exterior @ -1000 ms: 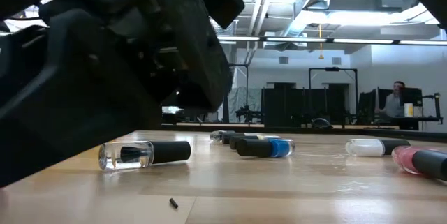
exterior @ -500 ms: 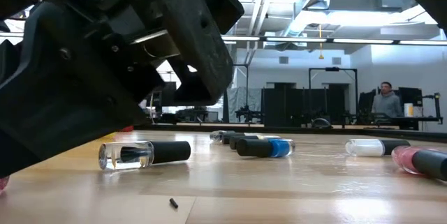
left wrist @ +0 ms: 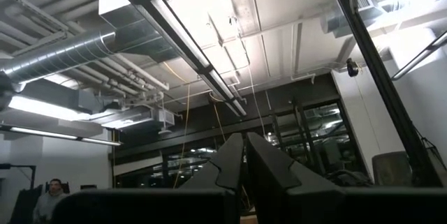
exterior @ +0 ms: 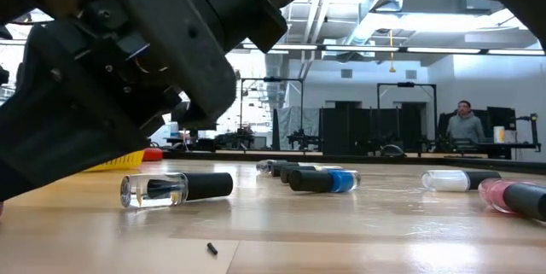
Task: Pick & Place Nail Polish
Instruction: Put the red nail polish bottle into the yellow basket
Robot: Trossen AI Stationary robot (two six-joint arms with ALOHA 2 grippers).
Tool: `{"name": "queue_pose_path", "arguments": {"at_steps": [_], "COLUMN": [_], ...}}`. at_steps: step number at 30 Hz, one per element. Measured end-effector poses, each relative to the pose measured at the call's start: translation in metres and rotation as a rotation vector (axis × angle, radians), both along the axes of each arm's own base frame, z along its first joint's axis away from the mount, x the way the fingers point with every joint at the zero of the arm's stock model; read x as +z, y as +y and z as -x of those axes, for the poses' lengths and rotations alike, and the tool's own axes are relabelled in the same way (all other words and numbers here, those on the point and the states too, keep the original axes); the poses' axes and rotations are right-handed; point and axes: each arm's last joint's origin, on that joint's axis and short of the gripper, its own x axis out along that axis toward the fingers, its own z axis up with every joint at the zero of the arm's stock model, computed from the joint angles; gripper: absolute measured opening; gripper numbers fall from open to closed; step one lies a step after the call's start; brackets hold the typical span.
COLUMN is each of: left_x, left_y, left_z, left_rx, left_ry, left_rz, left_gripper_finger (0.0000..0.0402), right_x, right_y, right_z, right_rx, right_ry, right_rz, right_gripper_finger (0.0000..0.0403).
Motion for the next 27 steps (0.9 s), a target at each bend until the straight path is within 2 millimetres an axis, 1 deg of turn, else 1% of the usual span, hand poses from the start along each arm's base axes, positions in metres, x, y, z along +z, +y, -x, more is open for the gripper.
{"name": "queue_pose_path", "arguments": {"at_steps": [3,5,10,15,18,20,22,24,27], "left_x": [0.000,0.000,0.000,0.000,0.000,0.000,0.000,0.000,0.000], "left_y": [0.000,0.000,0.000,0.000,0.000,0.000,0.000,0.000,0.000], "left_z": [0.000,0.000,0.000,0.000,0.000,0.000,0.000,0.000,0.000], "left_rx": [0.000,0.000,0.000,0.000,0.000,0.000,0.000,0.000,0.000], "left_ry": [0.000,0.000,0.000,0.000,0.000,0.000,0.000,0.000,0.001], "left_rz": [0.000,0.000,0.000,0.000,0.000,0.000,0.000,0.000,0.000], "left_gripper_finger": [0.0014,0.0014,0.0014,0.0014,0.0014,0.0014,0.0014,0.0014,0.0014], "right_x": [0.001,0.005,0.015,0.036,0.049,0.061,0.076,0.086,0.089], "right_y": [-0.006,-0.012,-0.031,-0.052,-0.059,-0.065,-0.070,-0.077,-0.089], "right_z": [-0.003,-0.005,-0.015,-0.029,-0.034,-0.038,-0.042,-0.045,-0.050], "right_rx": [-0.029,-0.050,-0.121,-0.181,-0.195,-0.209,-0.257,-0.316,-0.439], "right_ry": [-0.006,-0.004,-0.017,-0.070,-0.100,-0.127,-0.173,-0.216,-0.278], "right_rz": [-0.008,-0.010,-0.029,-0.069,-0.082,-0.087,-0.074,-0.046,-0.013], "right_gripper_finger": [0.0109,0.0107,0.0114,0.0115,0.0114,0.0114,0.0114,0.0114,0.0114]}}
